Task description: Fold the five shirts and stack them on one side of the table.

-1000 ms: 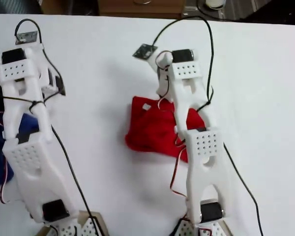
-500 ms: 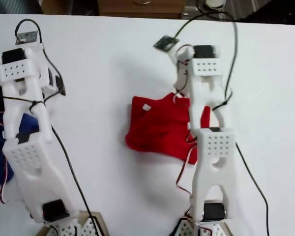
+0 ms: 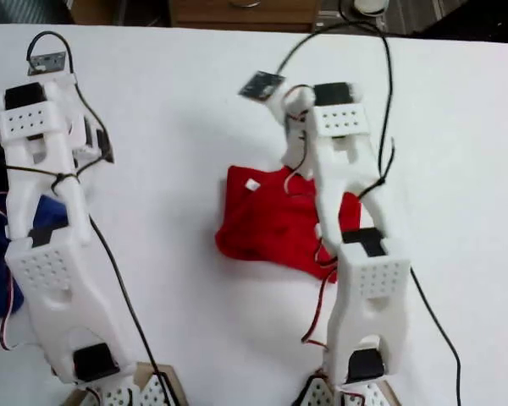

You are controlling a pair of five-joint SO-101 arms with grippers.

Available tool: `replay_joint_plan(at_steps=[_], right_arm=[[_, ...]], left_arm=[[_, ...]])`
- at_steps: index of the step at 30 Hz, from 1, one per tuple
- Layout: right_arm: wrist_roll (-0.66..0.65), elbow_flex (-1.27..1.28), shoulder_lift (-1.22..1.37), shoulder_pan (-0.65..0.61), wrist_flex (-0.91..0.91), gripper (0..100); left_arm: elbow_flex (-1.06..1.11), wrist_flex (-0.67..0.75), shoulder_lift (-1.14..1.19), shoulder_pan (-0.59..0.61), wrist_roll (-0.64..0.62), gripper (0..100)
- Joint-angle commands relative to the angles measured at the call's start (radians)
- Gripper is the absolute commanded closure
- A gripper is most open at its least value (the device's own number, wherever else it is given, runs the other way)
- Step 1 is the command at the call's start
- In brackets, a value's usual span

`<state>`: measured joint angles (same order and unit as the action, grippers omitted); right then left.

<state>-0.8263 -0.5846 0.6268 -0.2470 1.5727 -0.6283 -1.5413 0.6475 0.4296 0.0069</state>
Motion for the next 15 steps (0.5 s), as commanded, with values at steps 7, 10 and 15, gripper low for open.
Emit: replay_joint_plan(at_steps=[7,10,15], right_arm=[[-0.002,-0.143,0.171,-0.007,-0.030,81.8],[-0.002,-0.216,0.234,-0.001,-0.019,81.8],[-0.002,-0.331,0.311,-0.007,0.050,83.2]], left_arm=[[-0.013,-0.011,-0.037,0.012,0.009,74],[-0.013,-0.012,-0.037,0.008,0.009,74],[-0.013,-0.012,-0.037,0.008,0.009,74]])
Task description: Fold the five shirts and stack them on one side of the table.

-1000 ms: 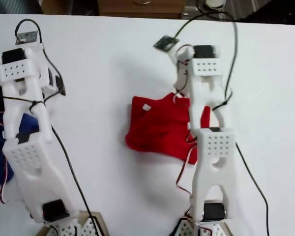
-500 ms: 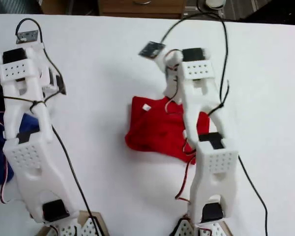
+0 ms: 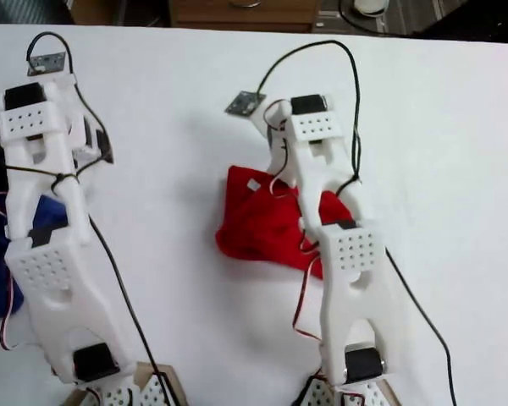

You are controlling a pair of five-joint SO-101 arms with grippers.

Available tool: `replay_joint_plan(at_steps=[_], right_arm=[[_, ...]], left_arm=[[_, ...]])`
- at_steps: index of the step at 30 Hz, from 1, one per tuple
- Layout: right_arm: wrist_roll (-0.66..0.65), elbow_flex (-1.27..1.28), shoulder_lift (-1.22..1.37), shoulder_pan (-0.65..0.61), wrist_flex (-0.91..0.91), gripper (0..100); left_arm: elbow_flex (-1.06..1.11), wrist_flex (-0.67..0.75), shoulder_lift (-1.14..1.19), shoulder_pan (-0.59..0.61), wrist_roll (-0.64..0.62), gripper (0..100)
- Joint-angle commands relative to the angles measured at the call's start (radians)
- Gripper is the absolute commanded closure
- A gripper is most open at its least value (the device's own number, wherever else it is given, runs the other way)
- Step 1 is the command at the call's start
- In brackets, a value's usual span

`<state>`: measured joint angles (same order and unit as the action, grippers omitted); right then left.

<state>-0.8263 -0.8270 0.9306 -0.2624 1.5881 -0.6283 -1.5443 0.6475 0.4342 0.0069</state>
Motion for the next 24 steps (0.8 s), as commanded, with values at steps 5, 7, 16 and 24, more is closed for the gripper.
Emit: replay_joint_plan(at_steps=[5,7,16,24], right_arm=[[-0.002,-0.190,0.022,0.027,0.094,96.7],[-0.002,-0.215,0.015,0.038,0.114,98.1],[-0.008,-0.084,-0.171,0.127,0.124,97.8],[-0.008,0.404,-0.538,0.139,0.122,97.7]], left_arm=[[-0.013,-0.009,-0.037,0.002,0.009,74],[-0.013,-0.009,-0.037,0.002,0.009,74],[-0.013,-0.003,-0.037,0.002,0.009,74],[-0.013,0.000,-0.031,0.000,0.009,74]])
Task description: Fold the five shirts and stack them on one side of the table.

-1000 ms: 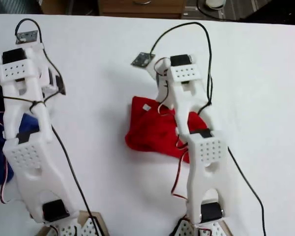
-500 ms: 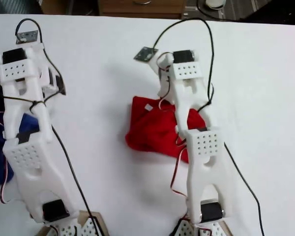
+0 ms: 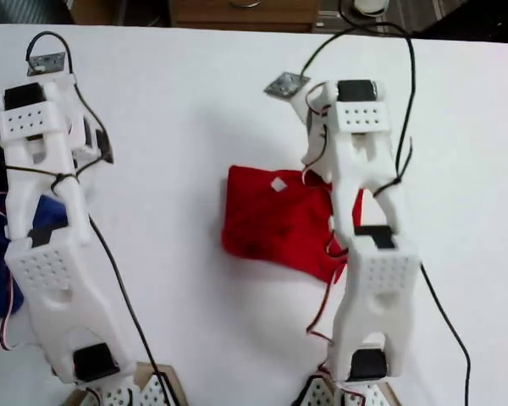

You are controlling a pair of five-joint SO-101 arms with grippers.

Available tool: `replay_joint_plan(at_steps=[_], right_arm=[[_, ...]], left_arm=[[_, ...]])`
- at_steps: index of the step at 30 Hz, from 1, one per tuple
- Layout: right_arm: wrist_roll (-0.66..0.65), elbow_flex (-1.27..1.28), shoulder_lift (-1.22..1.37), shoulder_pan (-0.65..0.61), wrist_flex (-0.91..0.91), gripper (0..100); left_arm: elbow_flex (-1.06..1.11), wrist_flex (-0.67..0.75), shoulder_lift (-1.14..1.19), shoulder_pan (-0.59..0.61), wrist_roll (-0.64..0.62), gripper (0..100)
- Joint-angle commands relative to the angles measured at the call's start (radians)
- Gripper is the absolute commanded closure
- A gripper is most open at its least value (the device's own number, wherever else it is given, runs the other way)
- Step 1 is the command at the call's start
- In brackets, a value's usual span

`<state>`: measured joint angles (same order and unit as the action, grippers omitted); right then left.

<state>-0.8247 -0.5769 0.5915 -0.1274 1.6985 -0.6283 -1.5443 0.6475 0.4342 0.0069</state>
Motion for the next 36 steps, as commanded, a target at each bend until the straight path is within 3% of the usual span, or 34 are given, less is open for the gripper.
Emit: replay_joint_plan(at_steps=[1,11,19,27,31,36], right_arm=[[-0.009,0.210,-0.248,0.002,0.010,97.7],[-0.011,0.689,-0.556,0.013,-0.018,97.7],[-0.011,0.819,-0.628,0.088,-0.065,97.2],[-0.107,0.816,-0.725,0.139,-0.065,77.6],[-0.097,0.813,-0.857,0.208,-0.182,80.5],[0.132,0.916,-0.817,0.222,-0.455,83.4]], left_arm=[[-0.013,0.000,-0.031,0.000,0.009,74],[-0.015,0.000,-0.037,-0.011,0.008,74],[-0.015,-0.008,-0.037,-0.011,0.008,74],[-0.005,-0.009,-0.029,-0.018,0.029,74],[-0.013,-0.048,-0.034,-0.089,0.092,74],[-0.008,-0.043,-0.028,-0.290,0.170,74]])
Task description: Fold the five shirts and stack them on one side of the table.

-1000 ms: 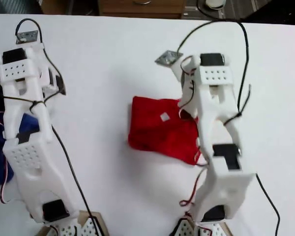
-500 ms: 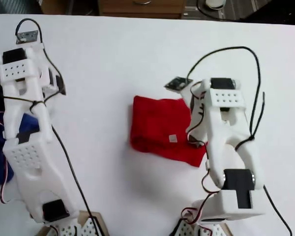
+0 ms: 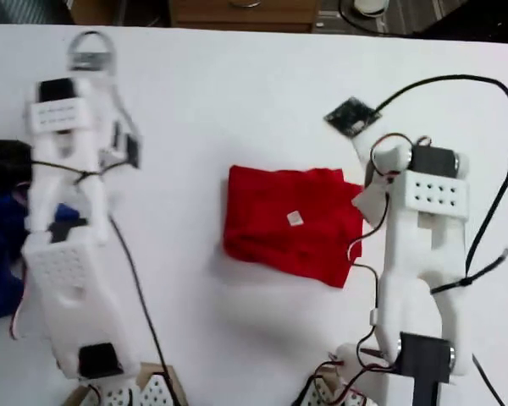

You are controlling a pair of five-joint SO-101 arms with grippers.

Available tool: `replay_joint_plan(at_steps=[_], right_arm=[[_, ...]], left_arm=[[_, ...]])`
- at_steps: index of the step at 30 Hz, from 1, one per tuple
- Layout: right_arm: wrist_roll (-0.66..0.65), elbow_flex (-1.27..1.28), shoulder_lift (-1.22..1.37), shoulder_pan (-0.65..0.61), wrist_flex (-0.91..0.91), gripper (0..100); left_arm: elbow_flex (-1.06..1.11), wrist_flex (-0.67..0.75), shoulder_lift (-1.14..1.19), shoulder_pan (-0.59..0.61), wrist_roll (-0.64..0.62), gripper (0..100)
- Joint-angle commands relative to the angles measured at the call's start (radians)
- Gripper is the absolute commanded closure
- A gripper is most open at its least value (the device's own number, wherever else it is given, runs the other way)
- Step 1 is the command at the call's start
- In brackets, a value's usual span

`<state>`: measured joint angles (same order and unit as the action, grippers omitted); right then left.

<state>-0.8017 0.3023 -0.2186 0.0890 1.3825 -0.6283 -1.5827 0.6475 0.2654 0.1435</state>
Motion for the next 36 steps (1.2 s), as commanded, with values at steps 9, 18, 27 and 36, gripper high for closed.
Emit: replay_joint_plan(at_steps=[9,18,27,36], right_arm=[[0.218,0.118,0.213,-0.012,-0.288,84.6],[0.216,0.126,0.240,-0.019,-0.234,84.7],[0.213,0.150,0.240,-0.027,-0.133,84.7],[0.114,0.276,0.237,0.001,-0.124,84.7]], left_arm=[[-0.047,0.043,-0.017,-0.476,0.041,74],[-0.047,0.176,0.192,-0.532,0.035,74],[-0.142,0.158,0.275,-0.480,0.041,74],[-0.232,0.100,0.305,-0.396,0.043,74]])
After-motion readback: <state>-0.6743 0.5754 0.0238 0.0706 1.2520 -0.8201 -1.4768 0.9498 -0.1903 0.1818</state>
